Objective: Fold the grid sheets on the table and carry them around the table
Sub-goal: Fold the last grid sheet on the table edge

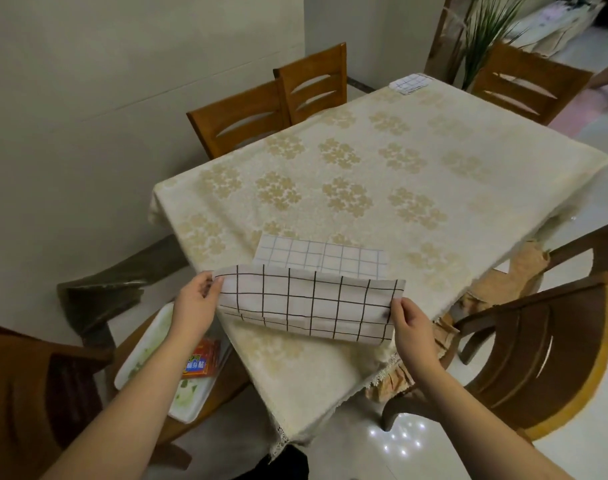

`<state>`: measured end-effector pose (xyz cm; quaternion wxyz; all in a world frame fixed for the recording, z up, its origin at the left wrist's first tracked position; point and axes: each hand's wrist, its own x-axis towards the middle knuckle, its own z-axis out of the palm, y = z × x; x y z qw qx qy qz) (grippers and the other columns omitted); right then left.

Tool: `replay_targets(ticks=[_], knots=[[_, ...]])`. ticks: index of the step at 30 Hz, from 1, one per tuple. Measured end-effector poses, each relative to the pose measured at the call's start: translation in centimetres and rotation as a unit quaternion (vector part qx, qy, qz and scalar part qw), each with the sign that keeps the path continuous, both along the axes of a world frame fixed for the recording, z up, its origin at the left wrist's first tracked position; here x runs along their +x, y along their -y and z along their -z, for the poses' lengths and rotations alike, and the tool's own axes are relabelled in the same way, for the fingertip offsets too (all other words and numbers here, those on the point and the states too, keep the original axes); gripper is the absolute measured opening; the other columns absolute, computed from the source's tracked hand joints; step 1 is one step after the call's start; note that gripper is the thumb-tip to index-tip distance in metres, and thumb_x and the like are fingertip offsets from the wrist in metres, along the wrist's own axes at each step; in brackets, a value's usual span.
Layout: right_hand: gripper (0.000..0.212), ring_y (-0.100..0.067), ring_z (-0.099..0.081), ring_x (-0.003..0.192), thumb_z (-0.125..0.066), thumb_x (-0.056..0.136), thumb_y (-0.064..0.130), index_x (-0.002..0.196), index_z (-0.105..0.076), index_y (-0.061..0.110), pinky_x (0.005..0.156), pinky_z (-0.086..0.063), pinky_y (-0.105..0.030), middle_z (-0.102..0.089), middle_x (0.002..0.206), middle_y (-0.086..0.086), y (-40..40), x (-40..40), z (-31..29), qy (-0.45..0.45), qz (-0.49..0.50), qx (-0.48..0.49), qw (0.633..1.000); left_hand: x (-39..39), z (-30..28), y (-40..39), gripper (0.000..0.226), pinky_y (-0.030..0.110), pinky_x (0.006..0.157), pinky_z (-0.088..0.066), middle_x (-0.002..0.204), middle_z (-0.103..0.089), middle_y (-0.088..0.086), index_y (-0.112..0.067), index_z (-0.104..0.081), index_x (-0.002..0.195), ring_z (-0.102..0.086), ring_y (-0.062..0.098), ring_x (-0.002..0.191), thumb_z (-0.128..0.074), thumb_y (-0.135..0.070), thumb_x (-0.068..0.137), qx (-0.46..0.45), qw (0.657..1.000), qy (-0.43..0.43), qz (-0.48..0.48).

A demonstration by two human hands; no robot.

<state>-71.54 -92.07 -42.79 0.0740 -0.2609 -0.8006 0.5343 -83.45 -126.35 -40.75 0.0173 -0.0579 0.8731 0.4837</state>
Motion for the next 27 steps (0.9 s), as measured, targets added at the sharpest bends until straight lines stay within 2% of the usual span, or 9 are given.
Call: replay_targets(ticks=[4,6,9,13,17,21,23,25,27], knots=[[0.031,-0.019,-0.055,0.068,-0.044,0.102,0.027,0.082,-0.062,0.013,0.059,-0.038,-0.031,-0.062,0.074,-0.008,-0.5,-3.4,0.8,0.020,0.012,0.016,1.000,-4.9,1.3,-1.4,0.018,0.038,0.082,-0.052,0.094,-0.070,0.001,-0.013,-0.066,0.104,-0.065,0.019,0.090,-0.057,-0.026,0.096,0.002,1.000,0.009,0.004],[0.029,-0.021,-0.059,0.075,-0.044,0.102,0.030,0.087,-0.065,0.016,0.063,-0.044,-0.036,-0.066,0.080,-0.006,-0.9,-5.0,1.7,0.045,0.029,0.015,0.998,-7.5,2.4,-2.2,0.016,0.037,0.079,-0.052,0.087,-0.069,0.003,-0.012,-0.067,0.096,-0.065,0.022,0.084,-0.061,-0.027,0.094,0.015,1.000,0.010,-0.016],[0.026,-0.023,-0.064,0.083,-0.047,0.100,0.033,0.090,-0.068,0.021,0.074,-0.050,-0.043,-0.070,0.085,-0.001,-1.4,-7.5,2.8,0.080,0.041,0.008,0.996,-10.7,3.9,-3.6,0.019,0.026,0.066,-0.047,0.079,-0.065,-0.002,-0.013,-0.065,0.091,-0.061,0.017,0.076,-0.064,-0.032,0.092,-0.001,1.000,0.016,-0.021],[0.022,-0.021,-0.063,0.086,-0.051,0.099,0.029,0.093,-0.070,0.019,0.071,-0.046,-0.036,-0.071,0.087,0.001,-1.8,-9.9,3.7,0.111,0.072,0.006,0.991,-14.2,5.9,-5.1,0.020,0.028,0.058,-0.036,0.075,-0.057,-0.001,-0.010,-0.060,0.092,-0.053,0.019,0.072,-0.054,-0.029,0.098,-0.029,0.999,0.037,0.019],[0.020,-0.021,-0.062,0.087,-0.054,0.098,0.027,0.096,-0.071,0.017,0.080,-0.047,-0.039,-0.071,0.090,0.001,-1.6,-11.3,4.7,0.123,0.096,-0.001,0.988,-16.8,7.6,-5.6,0.022,0.033,0.068,-0.040,0.081,-0.058,0.004,-0.007,-0.057,0.092,-0.053,0.021,0.077,-0.051,-0.027,0.099,-0.041,0.997,0.053,0.041],[0.019,-0.020,-0.060,0.081,-0.053,0.098,0.026,0.092,-0.069,0.018,0.069,-0.043,-0.032,-0.068,0.082,0.004,-2.3,-12.4,5.8,0.127,0.107,0.011,0.986,-18.7,9.5,-6.4,0.029,0.028,0.070,-0.038,0.092,-0.064,0.012,-0.003,-0.059,0.099,-0.059,0.025,0.087,-0.049,-0.030,0.100,-0.048,0.995,0.070,0.046],[0.020,-0.016,-0.061,0.081,-0.052,0.099,0.027,0.093,-0.069,0.019,0.065,-0.043,-0.028,-0.069,0.084,0.005,-2.9,-13.1,6.6,0.129,0.109,0.020,0.985,-19.6,10.2,-7.1,0.033,0.027,0.070,-0.037,0.097,-0.065,0.018,0.000,-0.058,0.101,-0.060,0.030,0.091,-0.048,-0.031,0.100,-0.057,0.995,0.072,0.045],[0.020,-0.013,-0.060,0.080,-0.051,0.099,0.026,0.094,-0.068,0.019,0.063,-0.041,-0.024,-0.069,0.085,0.005,-3.5,-13.9,7.3,0.138,0.109,0.033,0.984,-20.2,10.7,-7.9,0.033,0.027,0.067,-0.036,0.095,-0.064,0.020,0.003,-0.058,0.101,-0.059,0.031,0.087,-0.049,-0.029,0.100,-0.073,0.994,0.065,0.041],[0.017,-0.008,-0.055,0.073,-0.050,0.100,0.026,0.095,-0.066,0.020,0.060,-0.039,-0.020,-0.066,0.081,0.004,-3.9,-14.5,7.8,0.156,0.106,0.048,0.981,-20.5,11.2,-8.7,0.029,0.025,0.060,-0.029,0.081,-0.060,0.014,0.000,-0.059,0.095,-0.053,0.025,0.074,-0.050,-0.028,0.100,-0.096,0.993,0.057,0.040]])
